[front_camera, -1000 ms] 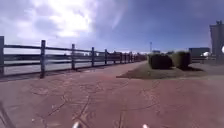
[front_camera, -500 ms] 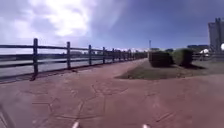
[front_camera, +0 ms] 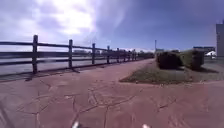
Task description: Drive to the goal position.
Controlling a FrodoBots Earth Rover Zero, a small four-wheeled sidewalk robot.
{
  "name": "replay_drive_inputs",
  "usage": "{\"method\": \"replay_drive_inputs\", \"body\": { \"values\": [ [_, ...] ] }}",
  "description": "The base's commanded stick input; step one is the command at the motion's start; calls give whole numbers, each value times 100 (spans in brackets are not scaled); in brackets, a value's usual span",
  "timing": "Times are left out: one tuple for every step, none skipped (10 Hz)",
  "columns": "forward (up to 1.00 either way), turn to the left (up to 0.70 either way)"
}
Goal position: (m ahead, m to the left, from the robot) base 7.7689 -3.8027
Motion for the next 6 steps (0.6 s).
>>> {"method": "replay_drive_inputs", "body": {
  "values": [
    [70, 0],
    [70, 0],
    [70, 0],
    [70, 0],
    [70, 0],
    [70, 0]
  ]
}}
